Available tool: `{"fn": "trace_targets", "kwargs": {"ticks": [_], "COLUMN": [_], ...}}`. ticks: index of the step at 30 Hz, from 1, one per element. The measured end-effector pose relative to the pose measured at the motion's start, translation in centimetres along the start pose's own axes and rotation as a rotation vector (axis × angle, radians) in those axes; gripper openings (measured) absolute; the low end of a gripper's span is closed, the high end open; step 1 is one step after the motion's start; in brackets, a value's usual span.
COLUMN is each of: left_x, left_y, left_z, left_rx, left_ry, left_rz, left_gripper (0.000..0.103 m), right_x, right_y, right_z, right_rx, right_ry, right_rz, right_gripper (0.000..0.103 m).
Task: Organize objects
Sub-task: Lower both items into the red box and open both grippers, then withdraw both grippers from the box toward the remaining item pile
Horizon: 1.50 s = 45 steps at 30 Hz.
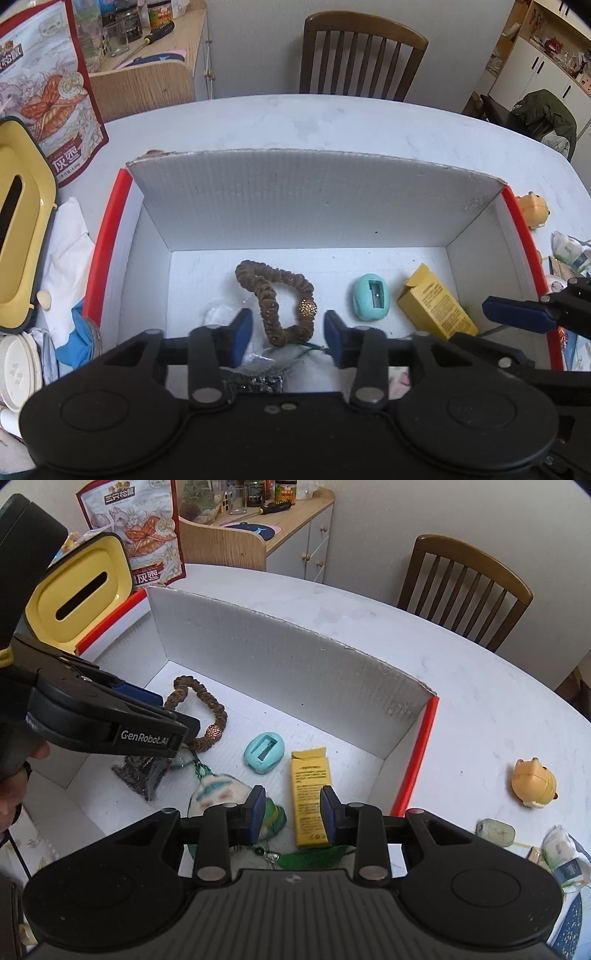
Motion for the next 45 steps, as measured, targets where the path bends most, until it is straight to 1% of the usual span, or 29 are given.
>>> {"fn": "trace_targets", "kwargs": {"ticks": [5, 9, 10, 12, 16, 19, 21, 24, 26, 32, 36, 40, 42, 45], "left_x": [-1.2, -2.4, -2.8, -3.5, -5.2, -6.5, -7.5, -8.7, -9.5, -11.3, -12.5, -13.5, -13.9, -14.3], "left_y": [-0.5, -0.8, -0.9, -1.3, -1.9, -2.5, -2.9, -3.4, -3.8, -5.2, -6.4, -8.1, -9.0, -10.6], "left_z": [-0.2, -0.5, -0.6, -0.8, -1.1, -1.4, -1.6, -1.9, -2.0, -2.5, -2.6, -2.9, -3.0, -3.3], "left_rx": [0.001, 0.003, 0.006, 0.015, 0.027, 0.032, 0.036, 0.039, 0.037, 0.044, 0.039, 0.039, 0.040, 0.044], "left_ry": [-0.020, -0.043, -0.049, -0.061, -0.092, -0.117, -0.136, -0.159, -0.171, -0.205, -0.224, -0.245, -0.255, -0.265], "left_rz": [-0.001, 0.004, 0.007, 0.013, 0.020, 0.022, 0.025, 0.027, 0.028, 0.040, 0.033, 0.029, 0.034, 0.037], "left_gripper": [0.051, 0.060, 0.060, 0.061, 0.065, 0.073, 0.077, 0.082, 0.084, 0.091, 0.095, 0.100, 0.102, 0.102], "right_x": [-1.1, -2.4, -2.7, -3.5, -5.2, -6.4, -7.2, -8.4, -9.2, -11.6, -13.2, -14.6, -15.3, -16.4], "right_y": [-0.1, -0.2, -0.3, -0.5, -0.6, -0.7, -0.8, -1.1, -1.4, -2.6, -3.7, -5.0, -5.8, -7.1], "right_z": [-0.5, -0.6, -0.7, -0.7, -0.8, -0.9, -1.0, -1.3, -1.7, -2.9, -3.8, -4.9, -5.5, -6.5], "right_rx": [0.003, 0.000, 0.004, 0.012, 0.017, 0.015, 0.020, 0.021, 0.023, 0.044, 0.058, 0.070, 0.078, 0.093], "right_ry": [-0.008, -0.027, -0.032, -0.048, -0.077, -0.096, -0.106, -0.126, -0.136, -0.169, -0.194, -0.216, -0.222, -0.227], "right_rz": [0.010, 0.022, 0.026, 0.035, 0.062, 0.081, 0.096, 0.117, 0.128, 0.167, 0.183, 0.204, 0.216, 0.233], "right_gripper": [0.031, 0.032, 0.034, 0.047, 0.049, 0.049, 0.055, 0.059, 0.062, 0.069, 0.073, 0.076, 0.079, 0.084]}}
Point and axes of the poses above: each gripper's, at about its wrist camera, not at the fingertips, and x roughly the way its jaws point, y to its left, z to its top, the point moved 2 cm from there along x, roughly the way its jaws point, and after that the axes turned 3 degrees about -y, right-handed, at the moved point
